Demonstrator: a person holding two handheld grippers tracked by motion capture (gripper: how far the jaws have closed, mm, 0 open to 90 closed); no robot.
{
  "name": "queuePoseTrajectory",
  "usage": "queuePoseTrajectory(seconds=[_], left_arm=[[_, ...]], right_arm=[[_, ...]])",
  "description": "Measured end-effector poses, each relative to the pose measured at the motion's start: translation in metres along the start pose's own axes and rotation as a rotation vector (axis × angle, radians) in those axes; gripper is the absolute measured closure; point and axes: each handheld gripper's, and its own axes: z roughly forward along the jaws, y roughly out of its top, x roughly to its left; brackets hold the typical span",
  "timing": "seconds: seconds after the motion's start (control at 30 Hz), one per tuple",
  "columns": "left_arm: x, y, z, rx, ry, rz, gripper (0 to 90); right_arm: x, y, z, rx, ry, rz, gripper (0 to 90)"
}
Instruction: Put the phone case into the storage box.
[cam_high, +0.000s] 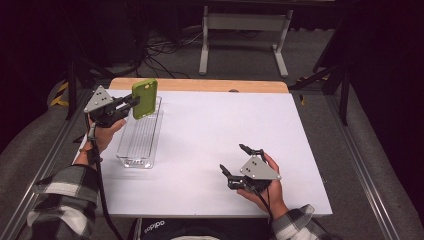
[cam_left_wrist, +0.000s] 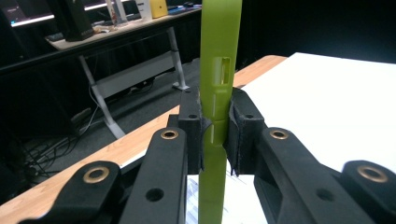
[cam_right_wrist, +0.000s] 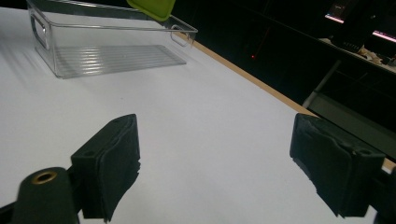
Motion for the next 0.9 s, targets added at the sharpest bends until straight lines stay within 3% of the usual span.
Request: queuePoseTrajectory(seconds=[0.33, 0.47, 0.9], left_arm=[[0.013, -0.011, 0.022, 0.043, -0.002, -0.009, 78.4], [0.019, -0.016, 0.030, 0.044, -0.007, -0.032, 78.4], [0.031, -0.037, 0.051, 0.118, -0.009, -0.045, 78.3]], right_arm=[[-0.002, -0.001, 0.002, 0.009, -0.007, -0.009, 16.5], [0.000, -0.001, 0.002, 0.014, -0.008, -0.027, 16.5], [0.007, 0.001, 0.006, 0.034, 0.002, -0.081, 16.4]])
